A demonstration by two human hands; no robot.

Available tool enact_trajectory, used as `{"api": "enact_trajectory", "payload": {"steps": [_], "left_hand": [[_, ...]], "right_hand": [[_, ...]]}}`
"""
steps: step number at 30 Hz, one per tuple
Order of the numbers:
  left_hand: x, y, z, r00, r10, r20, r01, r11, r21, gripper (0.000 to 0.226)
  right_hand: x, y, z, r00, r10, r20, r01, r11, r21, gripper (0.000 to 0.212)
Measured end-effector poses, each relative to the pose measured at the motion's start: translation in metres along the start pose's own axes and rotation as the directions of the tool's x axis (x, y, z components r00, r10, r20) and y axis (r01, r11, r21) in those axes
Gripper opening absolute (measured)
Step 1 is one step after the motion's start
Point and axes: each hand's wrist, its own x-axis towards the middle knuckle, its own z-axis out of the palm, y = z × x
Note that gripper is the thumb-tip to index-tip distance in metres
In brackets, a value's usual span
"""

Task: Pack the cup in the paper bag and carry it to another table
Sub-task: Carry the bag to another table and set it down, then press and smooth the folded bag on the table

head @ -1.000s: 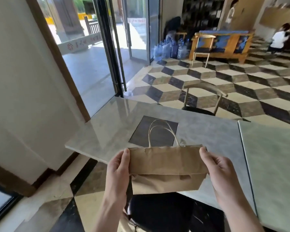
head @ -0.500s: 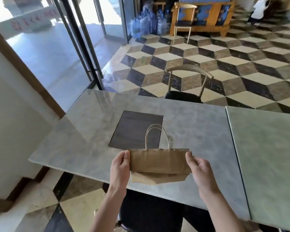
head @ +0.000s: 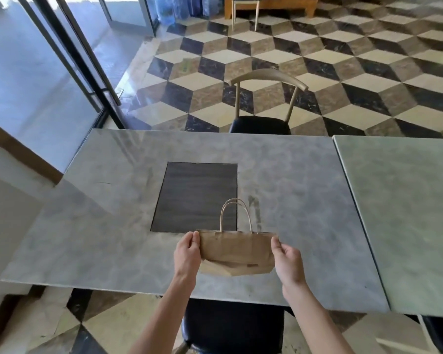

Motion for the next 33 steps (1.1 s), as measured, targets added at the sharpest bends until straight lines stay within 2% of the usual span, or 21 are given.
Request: {"api": "enact_trajectory", "payload": {"steps": [8, 11, 13, 14, 16, 18, 19, 21, 23, 25, 27, 33], "left_hand": [[0.022, -0.023, -0.005, 0.996, -0.058, 0.066, 0.057, 0.998, 0.017, 0.036], [0.029, -0.024, -0.002, 0.998, -0.022, 0.055, 0.018, 0.997, 0.076, 0.037], [0.03, -0.026, 0.002, 0.997, 0.068, 0.033, -0.074, 0.967, 0.243, 0.038], [0.029, -0.027, 0.005, 0.992, 0.119, 0.037, -0.124, 0.926, 0.356, 0.037], [0.024, -0.027, 0.008, 0.978, 0.198, 0.059, -0.199, 0.826, 0.527, 0.033], [0.021, -0.03, 0.01, 0.961, 0.264, 0.078, -0.25, 0.716, 0.651, 0.026], [0.02, -0.032, 0.011, 0.944, 0.319, 0.087, -0.285, 0.648, 0.707, 0.026], [0.019, -0.033, 0.016, 0.888, 0.43, 0.164, -0.385, 0.499, 0.777, 0.043], [0.013, -0.031, 0.023, 0.826, 0.478, 0.299, -0.504, 0.389, 0.771, 0.051], [0.005, -0.028, 0.032, 0.795, 0.456, 0.401, -0.572, 0.34, 0.747, 0.056], [0.0, -0.029, 0.036, 0.796, 0.417, 0.439, -0.58, 0.321, 0.748, 0.059], [-0.003, -0.03, 0.034, 0.8, 0.323, 0.506, -0.593, 0.299, 0.747, 0.051]], "right_hand": [[0.001, 0.01, 0.022, 0.998, 0.032, -0.048, -0.036, 0.995, -0.089, 0.054], [0.007, 0.006, 0.024, 0.995, -0.002, -0.097, -0.02, 0.975, -0.221, 0.054], [0.008, 0.002, 0.027, 0.986, -0.091, -0.141, 0.034, 0.932, -0.36, 0.046], [0.008, 0.003, 0.029, 0.965, -0.186, -0.183, 0.083, 0.884, -0.461, 0.037], [0.005, 0.01, 0.034, 0.891, -0.405, -0.204, 0.154, 0.692, -0.705, 0.018], [-0.001, 0.017, 0.039, 0.843, -0.525, -0.113, 0.202, 0.504, -0.84, 0.029], [-0.002, 0.018, 0.04, 0.821, -0.568, -0.061, 0.242, 0.443, -0.864, 0.034], [-0.005, 0.015, 0.044, 0.791, -0.612, 0.016, 0.306, 0.372, -0.876, 0.038], [-0.008, 0.015, 0.05, 0.785, -0.607, 0.126, 0.379, 0.308, -0.873, 0.039], [-0.012, 0.016, 0.058, 0.793, -0.562, 0.235, 0.441, 0.263, -0.858, 0.045], [-0.014, 0.018, 0.061, 0.818, -0.499, 0.288, 0.452, 0.246, -0.857, 0.053], [-0.016, 0.019, 0.057, 0.862, -0.394, 0.32, 0.435, 0.249, -0.865, 0.058]]}}
